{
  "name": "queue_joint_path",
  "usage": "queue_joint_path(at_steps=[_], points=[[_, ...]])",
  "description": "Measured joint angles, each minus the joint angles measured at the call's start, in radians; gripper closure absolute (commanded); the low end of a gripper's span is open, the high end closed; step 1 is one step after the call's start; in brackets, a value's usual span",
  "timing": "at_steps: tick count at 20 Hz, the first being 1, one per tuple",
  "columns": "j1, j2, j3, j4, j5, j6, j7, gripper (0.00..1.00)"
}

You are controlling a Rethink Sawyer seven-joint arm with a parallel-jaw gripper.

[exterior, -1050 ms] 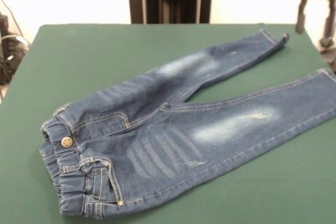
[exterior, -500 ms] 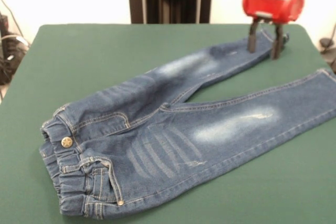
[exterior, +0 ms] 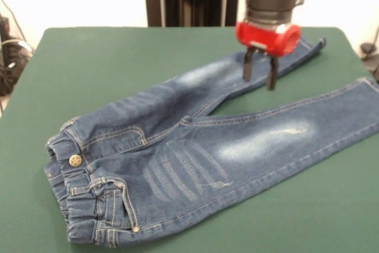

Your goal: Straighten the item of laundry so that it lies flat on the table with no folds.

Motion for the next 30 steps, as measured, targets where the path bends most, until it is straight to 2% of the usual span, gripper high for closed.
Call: queue_joint_path(at_steps=[5, 12, 13, 19, 25, 30], points=[[-0.091, 0.060, 0.057, -0.031, -0.100, 0.000, -0.001, 0.00], [-0.215, 0.068, 0.127, -0.052, -0.191, 0.032, -0.017, 0.00], [-0.256, 0.067, 0.149, -0.061, -0.212, 0.058, -0.017, 0.00], [-0.347, 0.065, 0.200, -0.089, -0.261, 0.146, -0.017, 0.00], [-0.407, 0.045, 0.260, -0.117, -0.308, 0.220, -0.017, 0.00], [-0.425, 0.026, 0.296, -0.128, -0.330, 0.247, -0.017, 0.00]])
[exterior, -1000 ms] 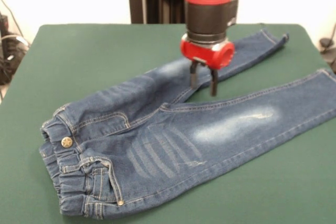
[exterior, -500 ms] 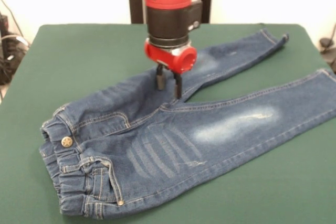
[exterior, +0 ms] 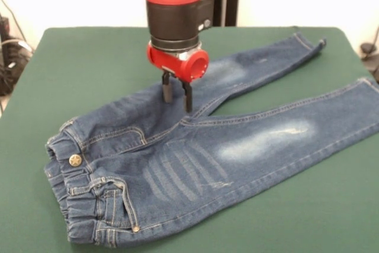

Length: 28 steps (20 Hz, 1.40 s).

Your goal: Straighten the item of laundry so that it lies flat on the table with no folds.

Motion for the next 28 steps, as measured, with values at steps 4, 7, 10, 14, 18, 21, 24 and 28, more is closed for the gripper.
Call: queue_joint_path(at_steps=[4, 7, 10, 14, 18, 21, 24, 28], points=[[-0.022, -0.021, 0.040, -0.010, -0.022, 0.024, 0.000, 0.00], [-0.032, -0.030, 0.056, -0.016, -0.035, 0.032, 0.000, 0.00], [-0.042, -0.041, 0.072, -0.023, -0.046, 0.044, 0.000, 0.00], [-0.066, -0.063, 0.106, -0.025, -0.052, 0.083, -0.005, 0.00], [-0.092, -0.076, 0.130, -0.032, -0.054, 0.119, -0.021, 0.00], [-0.124, -0.073, 0.158, -0.060, -0.065, 0.156, -0.087, 0.00], [-0.142, -0.064, 0.170, -0.082, -0.071, 0.173, -0.144, 0.00], [-0.160, -0.057, 0.180, -0.113, -0.073, 0.186, -0.217, 0.00]])
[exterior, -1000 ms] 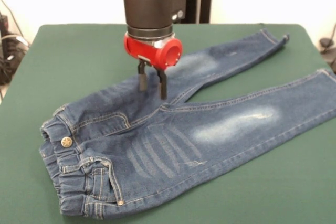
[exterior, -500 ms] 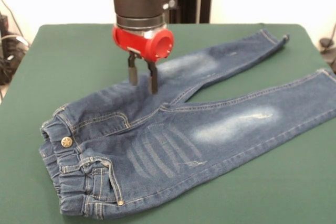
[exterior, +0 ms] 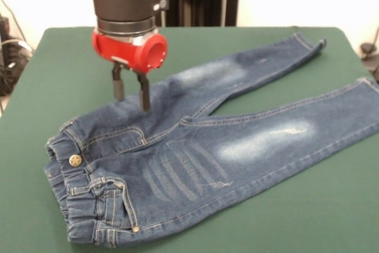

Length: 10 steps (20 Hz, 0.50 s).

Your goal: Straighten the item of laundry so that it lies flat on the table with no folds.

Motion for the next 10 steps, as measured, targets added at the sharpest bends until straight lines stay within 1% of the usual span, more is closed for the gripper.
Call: queue_joint_path(at_steps=[1, 4, 5, 10], points=[[-0.004, 0.006, 0.001, -0.017, -0.001, 0.004, -0.030, 0.00], [-0.006, 0.020, 0.002, -0.045, -0.002, 0.006, -0.068, 0.00], [-0.008, 0.034, 0.004, -0.069, -0.003, 0.006, -0.099, 0.00], [-0.016, 0.068, 0.009, -0.119, -0.004, 0.006, -0.156, 0.00]])
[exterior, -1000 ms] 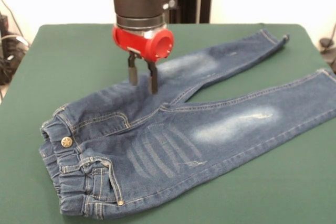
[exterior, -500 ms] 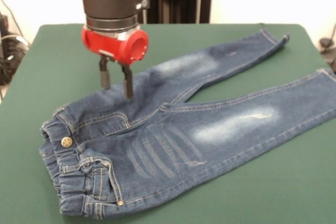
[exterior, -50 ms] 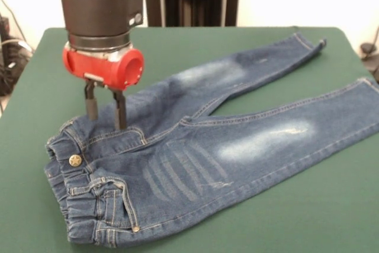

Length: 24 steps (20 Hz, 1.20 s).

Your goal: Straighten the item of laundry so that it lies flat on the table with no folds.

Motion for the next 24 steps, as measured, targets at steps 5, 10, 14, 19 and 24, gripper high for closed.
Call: queue_joint_path(at_steps=[5, 10, 14, 19, 24], points=[[-0.011, 0.052, 0.007, -0.049, 0.000, 0.000, -0.035, 0.00], [-0.026, 0.112, 0.026, -0.097, 0.000, 0.002, -0.069, 0.00], [-0.035, 0.140, 0.036, -0.122, 0.000, 0.010, -0.082, 0.00], [-0.058, 0.193, 0.060, -0.179, 0.000, 0.050, -0.169, 0.00], [-0.074, 0.215, 0.084, -0.207, 0.004, 0.099, -0.254, 0.00]])
